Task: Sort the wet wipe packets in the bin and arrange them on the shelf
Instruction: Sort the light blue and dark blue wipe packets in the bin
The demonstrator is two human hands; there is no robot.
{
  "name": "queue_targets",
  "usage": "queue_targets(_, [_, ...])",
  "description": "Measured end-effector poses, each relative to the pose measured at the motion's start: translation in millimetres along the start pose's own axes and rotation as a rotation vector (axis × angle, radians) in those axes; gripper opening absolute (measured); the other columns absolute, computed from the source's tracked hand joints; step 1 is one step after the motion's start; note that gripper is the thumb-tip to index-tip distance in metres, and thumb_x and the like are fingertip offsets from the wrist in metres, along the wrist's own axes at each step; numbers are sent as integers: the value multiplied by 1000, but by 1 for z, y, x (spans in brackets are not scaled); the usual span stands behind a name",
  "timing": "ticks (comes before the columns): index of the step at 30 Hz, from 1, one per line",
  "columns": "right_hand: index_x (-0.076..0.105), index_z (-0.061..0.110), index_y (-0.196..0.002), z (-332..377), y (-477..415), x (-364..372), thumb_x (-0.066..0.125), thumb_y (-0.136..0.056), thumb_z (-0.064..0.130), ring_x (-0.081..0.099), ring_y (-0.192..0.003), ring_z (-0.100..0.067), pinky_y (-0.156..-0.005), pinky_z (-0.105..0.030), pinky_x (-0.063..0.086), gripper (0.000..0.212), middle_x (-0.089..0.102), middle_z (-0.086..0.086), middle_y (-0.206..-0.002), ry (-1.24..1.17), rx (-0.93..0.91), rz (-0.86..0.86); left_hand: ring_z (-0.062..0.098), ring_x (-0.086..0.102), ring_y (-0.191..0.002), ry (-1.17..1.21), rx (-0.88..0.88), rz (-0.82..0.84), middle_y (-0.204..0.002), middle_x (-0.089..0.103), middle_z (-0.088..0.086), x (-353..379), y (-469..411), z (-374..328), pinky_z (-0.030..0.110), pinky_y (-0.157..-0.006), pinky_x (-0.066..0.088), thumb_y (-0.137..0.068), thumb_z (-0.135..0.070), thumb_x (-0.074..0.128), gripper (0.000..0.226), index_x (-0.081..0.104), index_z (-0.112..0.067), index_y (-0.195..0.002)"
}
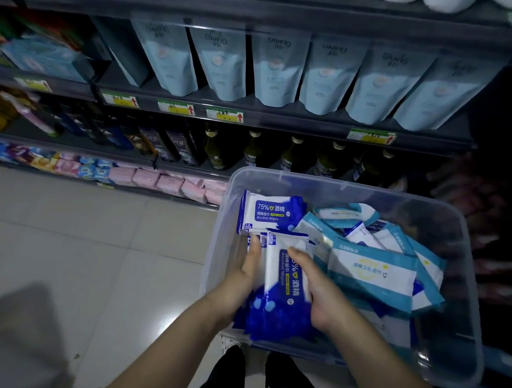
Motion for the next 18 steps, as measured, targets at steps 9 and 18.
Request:
queue_targets(9, [54,30,-117,-11,-46,35,65,-85,29,65,-97,-19,-90,-43,52,34,68,1,-107,261,-246,-119,16,66,-96,-213,63,-342,-115,65,4,-43,-8,-1,28,-74,53,-97,-32,49,26,46,-22,-122])
queue_targets(18, [44,33,-124,-16,-40,43,58,-90,39,59,-103,-13,-79,-30,49,38,61,5,-116,320,-188,-33,16,53,-113,-727,194,-452,-136,49,3,-41,15,-12,30,-91,48,-95,-7,49,58,22,-18,-145])
Point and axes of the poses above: each hand's wrist, its own y-axis away from the middle knuckle, its own x-axis out of the palm, z = x × y, the point moved 6 cm from there along -y, towards the middle knuckle
